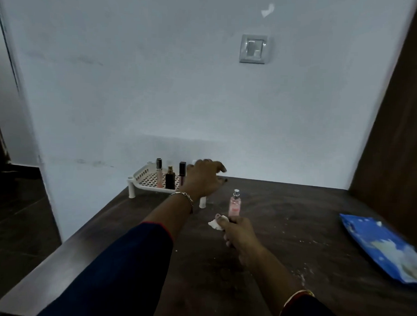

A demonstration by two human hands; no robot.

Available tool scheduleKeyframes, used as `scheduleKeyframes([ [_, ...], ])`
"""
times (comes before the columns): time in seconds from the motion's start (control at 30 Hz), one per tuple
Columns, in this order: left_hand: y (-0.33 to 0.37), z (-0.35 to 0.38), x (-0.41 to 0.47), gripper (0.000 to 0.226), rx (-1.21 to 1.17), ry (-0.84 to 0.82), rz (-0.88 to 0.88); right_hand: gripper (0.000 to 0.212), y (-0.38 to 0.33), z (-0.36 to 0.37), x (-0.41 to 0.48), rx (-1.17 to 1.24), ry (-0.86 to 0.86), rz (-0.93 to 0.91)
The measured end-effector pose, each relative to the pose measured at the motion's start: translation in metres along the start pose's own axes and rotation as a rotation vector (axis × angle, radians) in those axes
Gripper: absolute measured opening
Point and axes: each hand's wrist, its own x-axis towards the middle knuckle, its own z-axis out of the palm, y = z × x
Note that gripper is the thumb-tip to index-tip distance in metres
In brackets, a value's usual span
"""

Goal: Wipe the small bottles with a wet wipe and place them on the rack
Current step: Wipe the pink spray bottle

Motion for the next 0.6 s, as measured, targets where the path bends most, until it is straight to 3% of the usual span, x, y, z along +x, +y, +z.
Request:
scheduleKeyframes([
  [0.13,0.025,0.023,0.000,0.020,-0.046,-0.154,0.037,0.021,0.002,-0.024,-0.006,0.055,0.055,0.012],
  [0.3,0.032,0.046,0.005,0.024,-0.089,-0.195,0.064,0.025,0.007,-0.056,-0.008,0.110,0.086,0.032],
  [0.6,0.027,0.052,-0.009,0.016,-0.491,-0.030,-0.085,0.016,0.013,-0.091,-0.010,0.256,0.285,-0.122],
])
